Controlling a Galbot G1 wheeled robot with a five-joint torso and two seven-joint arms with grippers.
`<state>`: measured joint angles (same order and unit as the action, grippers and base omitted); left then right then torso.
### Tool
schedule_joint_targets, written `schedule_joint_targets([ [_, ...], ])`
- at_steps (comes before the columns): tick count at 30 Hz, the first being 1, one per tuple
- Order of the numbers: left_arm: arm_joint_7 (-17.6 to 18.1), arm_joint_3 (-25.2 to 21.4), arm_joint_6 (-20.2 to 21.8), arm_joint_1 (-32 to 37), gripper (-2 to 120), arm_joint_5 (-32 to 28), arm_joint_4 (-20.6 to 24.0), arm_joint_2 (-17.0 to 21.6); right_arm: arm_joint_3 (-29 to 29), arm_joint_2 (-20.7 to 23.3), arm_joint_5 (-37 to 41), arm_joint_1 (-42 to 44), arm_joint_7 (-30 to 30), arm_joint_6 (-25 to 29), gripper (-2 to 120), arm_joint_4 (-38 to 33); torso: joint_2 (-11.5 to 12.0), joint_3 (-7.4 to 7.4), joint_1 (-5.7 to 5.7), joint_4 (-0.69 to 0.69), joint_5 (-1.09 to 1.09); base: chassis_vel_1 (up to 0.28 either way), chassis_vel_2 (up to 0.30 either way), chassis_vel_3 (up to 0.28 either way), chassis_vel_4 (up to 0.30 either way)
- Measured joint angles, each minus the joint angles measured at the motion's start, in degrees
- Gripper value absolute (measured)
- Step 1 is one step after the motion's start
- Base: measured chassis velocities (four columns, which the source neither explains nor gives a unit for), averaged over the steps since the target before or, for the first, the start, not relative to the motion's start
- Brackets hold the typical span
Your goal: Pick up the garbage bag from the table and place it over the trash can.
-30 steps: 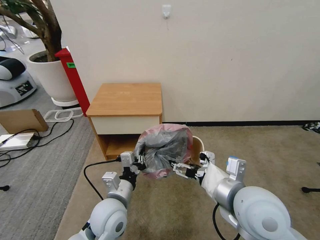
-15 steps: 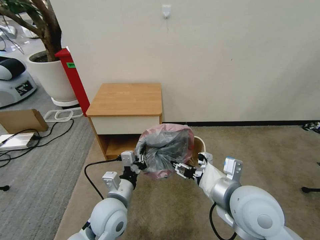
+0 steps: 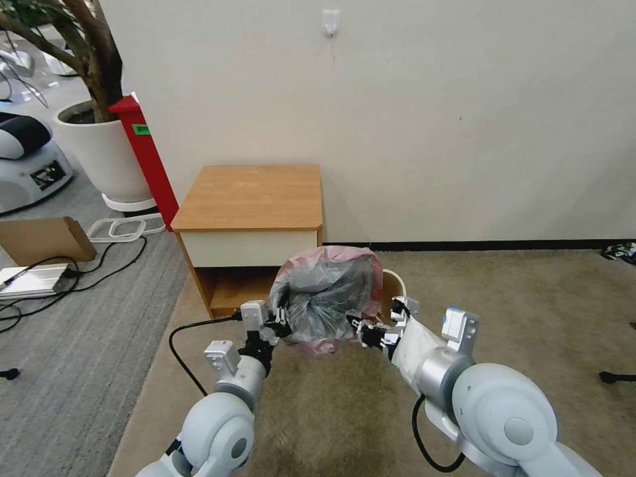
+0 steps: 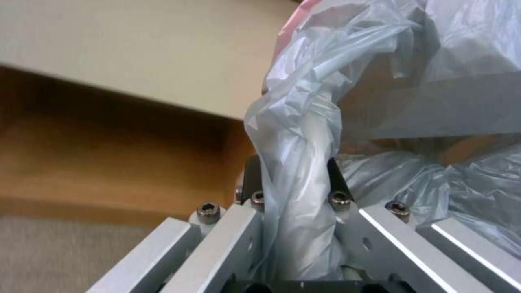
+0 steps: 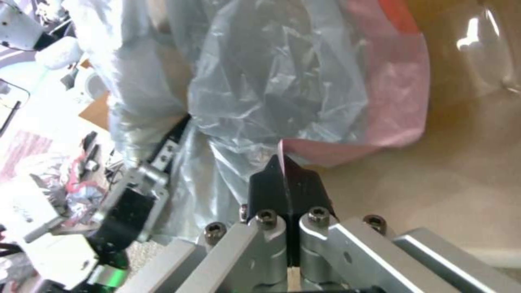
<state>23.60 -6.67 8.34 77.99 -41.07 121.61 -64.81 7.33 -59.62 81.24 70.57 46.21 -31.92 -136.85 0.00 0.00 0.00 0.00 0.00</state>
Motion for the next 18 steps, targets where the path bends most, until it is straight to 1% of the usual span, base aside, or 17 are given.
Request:
schedule_joint_targets([
  [3, 2.5, 0.1, 1.5, -0.3, 3, -2.9, 0.1, -0.5, 0.4, -0.1, -0.2, 0.3, -0.6, 0.4, 0, -0.5, 0.0, 0.00, 0.00, 0.00, -0.01, 0.000, 0.000, 0.000, 0.000],
  [4, 2.5, 0.1, 1.5, -0.3, 3, -2.9, 0.1, -0.5, 0.4, -0.1, -0.2, 0.3, -0.6, 0.4, 0, -0.5, 0.0, 0.00, 0.00, 0.00, -0.01, 0.000, 0.000, 0.000, 0.000],
  [5, 4.5, 0.2, 2.4, -0.5, 3, -5.0, 0.1, -0.7, 1.1, -0.1, -0.8, 0.8, -1.2, 0.6, 0, -1.2, 0.0, 0.00, 0.00, 0.00, 0.00, 0.000, 0.000, 0.000, 0.000],
  [8, 8.4, 0.0, 3.8, -1.4, 3, -8.7, 0.0, -1.0, 3.1, 0.1, -2.9, 2.5, -2.7, 0.6, 0, -2.5, 0.0, 0.00, 0.00, 0.00, 0.00, 0.000, 0.000, 0.000, 0.000],
  [9, 8.4, 0.0, 3.8, -1.4, 3, -8.7, 0.0, -1.0, 3.1, 0.1, -2.9, 2.5, -2.7, 0.6, 0, -2.5, 0.0, 0.00, 0.00, 0.00, 0.00, 0.000, 0.000, 0.000, 0.000],
  [11, 10.8, -0.4, 4.4, -2.1, 3, -11.3, -0.3, -1.2, 5.4, 0.1, -3.5, 3.8, -3.2, 0.7, 0, -3.5, 0.0, 0.00, 0.00, 0.00, 0.00, 0.000, 0.000, 0.000, 0.000],
  [13, 12.2, -0.8, 4.6, -2.5, 3, -13.6, -0.3, -1.2, 7.2, 0.1, -3.5, 4.6, -3.2, 0.7, 0, -4.0, 0.0, 0.00, 0.00, 0.00, -0.01, 0.000, 0.000, 0.000, 0.000],
  [14, 12.2, -0.8, 4.6, -2.5, 3, -13.6, -0.3, -1.2, 7.2, 0.1, -3.5, 4.6, -3.2, 0.7, 0, -4.0, 0.0, 0.00, 0.00, 0.00, -0.01, 0.000, 0.000, 0.000, 0.000],
  [16, 13.0, -1.0, 4.7, -2.7, 3, -15.5, -0.2, -1.3, 8.8, 0.0, -3.5, 5.1, -3.3, 0.7, 0, -4.2, 0.0, 0.00, 0.00, 0.01, 0.00, 0.000, 0.000, 0.000, 0.000],
  [18, 14.4, -1.5, 4.8, -2.8, 3, -19.0, 0.3, -1.5, 11.2, -0.3, -3.5, 5.6, -3.4, 0.7, 0, -4.2, 0.0, 0.00, 0.00, 0.00, 0.00, 0.000, 0.000, 0.000, 0.000],
])
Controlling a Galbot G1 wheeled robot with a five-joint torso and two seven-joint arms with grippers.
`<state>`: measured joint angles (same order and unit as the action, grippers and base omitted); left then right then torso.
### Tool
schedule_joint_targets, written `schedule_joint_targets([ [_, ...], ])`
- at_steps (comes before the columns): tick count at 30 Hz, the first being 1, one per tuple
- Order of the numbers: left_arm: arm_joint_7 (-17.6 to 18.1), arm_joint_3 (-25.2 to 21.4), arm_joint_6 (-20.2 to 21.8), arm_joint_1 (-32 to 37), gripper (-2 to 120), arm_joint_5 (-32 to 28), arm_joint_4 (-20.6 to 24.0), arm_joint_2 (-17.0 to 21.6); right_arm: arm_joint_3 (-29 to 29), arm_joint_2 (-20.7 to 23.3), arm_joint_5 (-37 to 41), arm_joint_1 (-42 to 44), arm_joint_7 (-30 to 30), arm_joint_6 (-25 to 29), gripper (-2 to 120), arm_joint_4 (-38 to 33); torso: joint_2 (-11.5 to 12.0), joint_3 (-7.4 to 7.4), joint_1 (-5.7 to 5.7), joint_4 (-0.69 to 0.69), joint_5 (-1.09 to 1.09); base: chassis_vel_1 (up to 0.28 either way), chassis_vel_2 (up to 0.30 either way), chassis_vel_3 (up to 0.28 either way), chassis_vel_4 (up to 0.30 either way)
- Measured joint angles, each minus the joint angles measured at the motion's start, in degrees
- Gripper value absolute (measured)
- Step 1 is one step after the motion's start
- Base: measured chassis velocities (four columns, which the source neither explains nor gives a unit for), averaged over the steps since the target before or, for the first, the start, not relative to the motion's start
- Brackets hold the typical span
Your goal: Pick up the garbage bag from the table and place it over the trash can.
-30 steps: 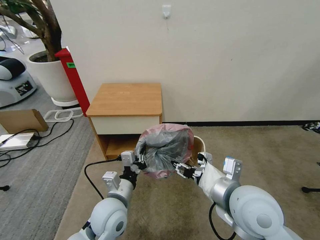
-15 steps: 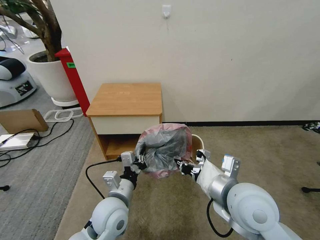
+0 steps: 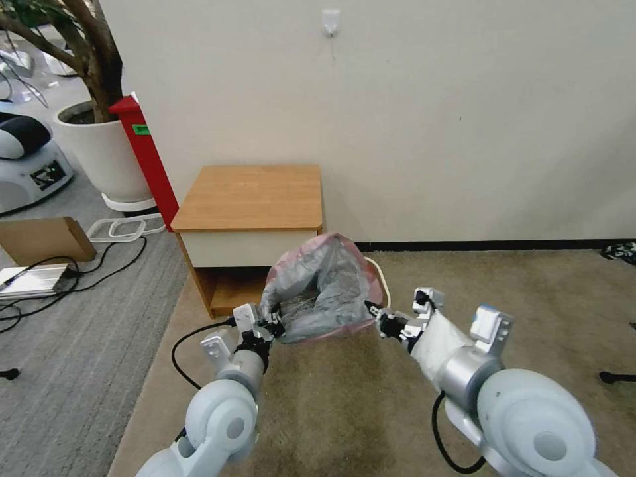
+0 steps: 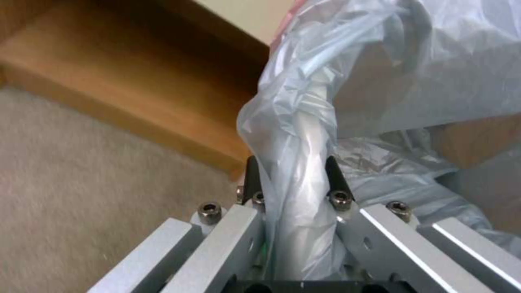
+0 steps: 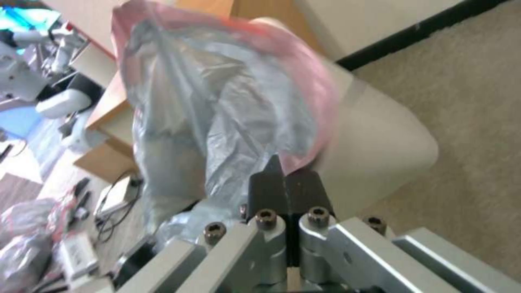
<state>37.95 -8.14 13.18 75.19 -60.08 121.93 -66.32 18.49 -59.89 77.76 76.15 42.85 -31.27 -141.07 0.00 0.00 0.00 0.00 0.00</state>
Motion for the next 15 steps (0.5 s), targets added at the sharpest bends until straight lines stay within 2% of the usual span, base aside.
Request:
schedule_joint_targets([
  [9, 2.6, -2.0, 1.1, -0.1, 3, -8.0, 0.6, -0.4, 5.1, -1.1, -0.2, 0.6, 0.2, 0.0, 0, 0.2, 0.0, 0.00, 0.00, 0.00, 0.01, 0.000, 0.000, 0.000, 0.000],
  [15, 2.7, -2.4, 1.4, -0.3, 3, -9.5, 0.6, -0.4, 6.3, -1.6, -1.1, 1.5, 0.1, -0.1, 0, 0.4, 0.0, 0.00, 0.00, 0.00, 0.00, 0.000, 0.000, 0.000, 0.000],
])
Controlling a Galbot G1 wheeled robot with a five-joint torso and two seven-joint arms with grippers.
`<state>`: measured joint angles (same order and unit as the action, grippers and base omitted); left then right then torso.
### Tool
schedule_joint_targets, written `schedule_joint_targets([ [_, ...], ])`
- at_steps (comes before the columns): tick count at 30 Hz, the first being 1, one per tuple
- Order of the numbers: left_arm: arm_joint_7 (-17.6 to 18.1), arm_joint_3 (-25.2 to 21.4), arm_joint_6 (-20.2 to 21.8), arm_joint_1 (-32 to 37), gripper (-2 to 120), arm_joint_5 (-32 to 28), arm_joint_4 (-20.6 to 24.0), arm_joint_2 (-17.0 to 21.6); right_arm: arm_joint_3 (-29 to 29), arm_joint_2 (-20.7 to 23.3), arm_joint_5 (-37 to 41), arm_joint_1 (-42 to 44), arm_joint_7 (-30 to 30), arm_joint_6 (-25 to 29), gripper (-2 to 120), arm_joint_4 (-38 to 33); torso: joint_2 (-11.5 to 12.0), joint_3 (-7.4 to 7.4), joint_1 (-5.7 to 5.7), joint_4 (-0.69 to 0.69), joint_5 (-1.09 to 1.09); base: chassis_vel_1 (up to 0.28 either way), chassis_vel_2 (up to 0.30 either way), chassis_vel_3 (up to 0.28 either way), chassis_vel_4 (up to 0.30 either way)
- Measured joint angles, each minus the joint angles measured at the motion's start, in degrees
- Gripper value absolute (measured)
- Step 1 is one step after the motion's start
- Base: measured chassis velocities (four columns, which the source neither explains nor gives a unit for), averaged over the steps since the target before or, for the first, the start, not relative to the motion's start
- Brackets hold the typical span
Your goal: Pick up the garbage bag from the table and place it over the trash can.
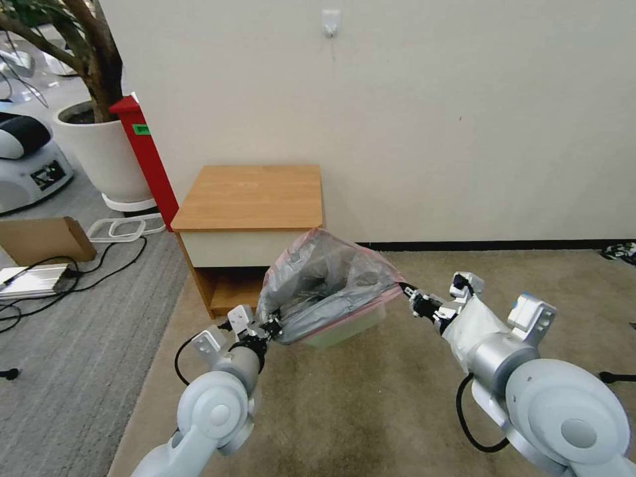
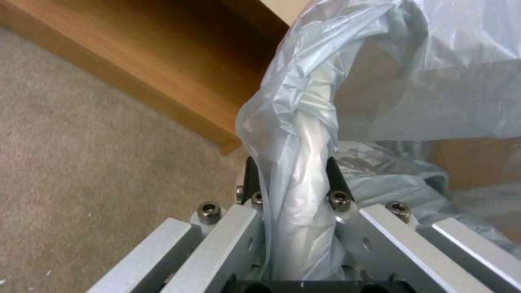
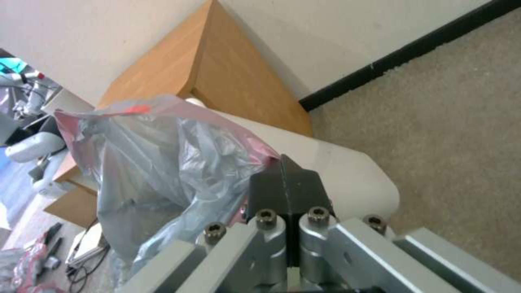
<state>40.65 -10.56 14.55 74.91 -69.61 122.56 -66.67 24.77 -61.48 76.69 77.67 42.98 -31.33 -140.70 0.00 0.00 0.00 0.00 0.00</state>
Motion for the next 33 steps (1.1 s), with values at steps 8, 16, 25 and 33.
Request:
schedule_joint_targets([
  [8, -0.1, 0.0, 0.3, -0.2, 3, -0.3, -0.6, -0.2, 2.9, -0.1, -2.9, 3.3, -5.3, -0.2, 12, -2.5, 0.0, 0.00, 0.00, 0.00, 0.00, 0.000, 0.000, 0.000, 0.000],
  [16, -0.3, 0.2, 1.3, -0.2, 3, -0.5, -1.0, -0.1, 3.9, 0.9, -17.7, 3.4, -26.4, 7.2, 39, -1.6, 0.0, 0.00, 0.00, 0.01, 0.02, 0.000, 0.000, 0.000, 0.000],
  [25, -0.5, 0.5, 2.5, -0.2, 3, -2.4, -0.7, 0.1, -1.4, -0.4, -28.3, -5.0, -40.6, 12.0, 72, 10.1, 0.0, 0.00, 0.00, 0.00, -0.01, 0.000, 0.000, 0.000, 0.000],
  [33, -1.8, -0.4, 3.7, -0.2, 3, -3.4, -0.3, 0.4, -3.6, -0.1, -30.3, -6.0, -41.1, 10.7, 99, 12.7, 0.0, 0.00, 0.00, 0.00, 0.00, 0.000, 0.000, 0.000, 0.000],
])
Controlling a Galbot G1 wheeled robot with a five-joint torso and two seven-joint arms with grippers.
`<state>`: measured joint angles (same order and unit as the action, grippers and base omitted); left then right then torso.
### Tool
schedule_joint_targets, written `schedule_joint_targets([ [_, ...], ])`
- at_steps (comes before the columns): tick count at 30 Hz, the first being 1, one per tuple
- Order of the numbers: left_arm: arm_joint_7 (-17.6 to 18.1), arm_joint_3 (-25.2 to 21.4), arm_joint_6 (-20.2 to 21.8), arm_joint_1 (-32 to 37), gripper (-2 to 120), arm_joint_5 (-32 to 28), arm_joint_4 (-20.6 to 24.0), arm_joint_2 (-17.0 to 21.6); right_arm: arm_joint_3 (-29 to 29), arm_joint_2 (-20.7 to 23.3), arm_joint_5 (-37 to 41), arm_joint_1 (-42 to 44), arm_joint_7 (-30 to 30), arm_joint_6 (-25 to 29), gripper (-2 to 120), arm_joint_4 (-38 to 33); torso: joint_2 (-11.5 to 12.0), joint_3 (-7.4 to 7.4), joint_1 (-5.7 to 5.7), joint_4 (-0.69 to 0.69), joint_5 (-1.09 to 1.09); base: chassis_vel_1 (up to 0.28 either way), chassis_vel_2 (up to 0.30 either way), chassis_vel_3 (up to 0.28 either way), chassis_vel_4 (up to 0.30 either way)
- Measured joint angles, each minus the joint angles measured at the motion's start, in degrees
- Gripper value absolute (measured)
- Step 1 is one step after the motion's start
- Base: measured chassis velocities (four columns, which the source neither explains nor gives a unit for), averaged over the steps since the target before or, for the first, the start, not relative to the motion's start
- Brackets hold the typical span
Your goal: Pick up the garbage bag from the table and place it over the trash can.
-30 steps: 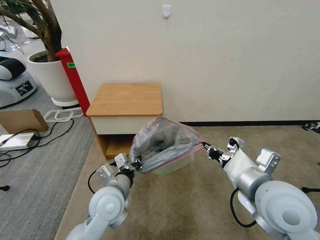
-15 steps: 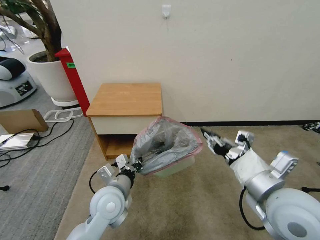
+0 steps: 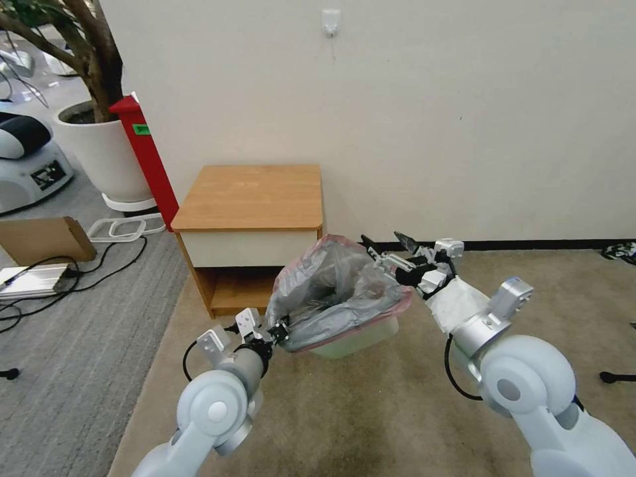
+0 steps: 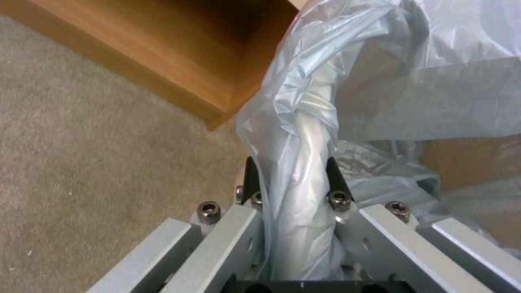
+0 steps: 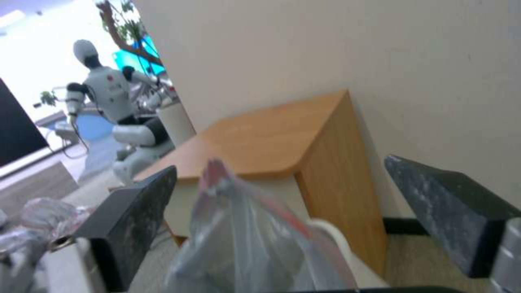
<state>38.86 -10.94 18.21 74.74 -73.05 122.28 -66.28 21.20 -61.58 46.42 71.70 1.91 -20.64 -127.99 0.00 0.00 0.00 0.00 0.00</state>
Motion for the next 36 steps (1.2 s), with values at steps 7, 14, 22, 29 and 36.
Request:
schedule_joint_targets([
  [7, -0.8, -0.2, 0.1, 0.1, 3, 0.2, 0.2, 0.2, -0.2, 0.7, -0.9, 0.2, 1.8, -2.0, 86, 0.4, 0.0, 0.00, 0.00, 0.00, 0.00, 0.000, 0.000, 0.000, 0.000],
  [14, -1.0, -0.1, 0.1, -0.1, 3, 0.3, 0.3, 0.3, -0.2, 0.7, -0.7, 0.7, 2.3, -2.0, 64, 0.1, 0.0, 0.00, 0.00, 0.00, 0.00, 0.000, 0.000, 0.000, 0.000],
  [22, -1.1, 0.0, 0.2, -0.1, 3, 0.4, 0.3, 0.4, -0.8, 0.2, -1.0, 1.1, 2.4, -1.8, 35, 0.2, 0.0, 0.00, 0.00, 0.00, 0.00, 0.000, 0.000, 0.000, 0.000],
  [29, -1.2, 0.0, 0.3, -0.1, 3, 0.4, 0.2, 0.2, -0.9, 0.1, -1.1, 1.0, 2.4, -1.6, 7, -0.1, 0.0, 0.00, 0.00, 0.00, 0.00, 0.000, 0.000, 0.000, 0.000],
  [36, -2.4, 0.2, 1.1, 0.5, 3, 0.8, 0.3, 0.2, -0.8, 0.8, -0.6, -0.1, 3.1, -1.7, 0, 0.1, 0.0, 0.00, 0.00, 0.00, -0.01, 0.000, 0.000, 0.000, 0.000],
])
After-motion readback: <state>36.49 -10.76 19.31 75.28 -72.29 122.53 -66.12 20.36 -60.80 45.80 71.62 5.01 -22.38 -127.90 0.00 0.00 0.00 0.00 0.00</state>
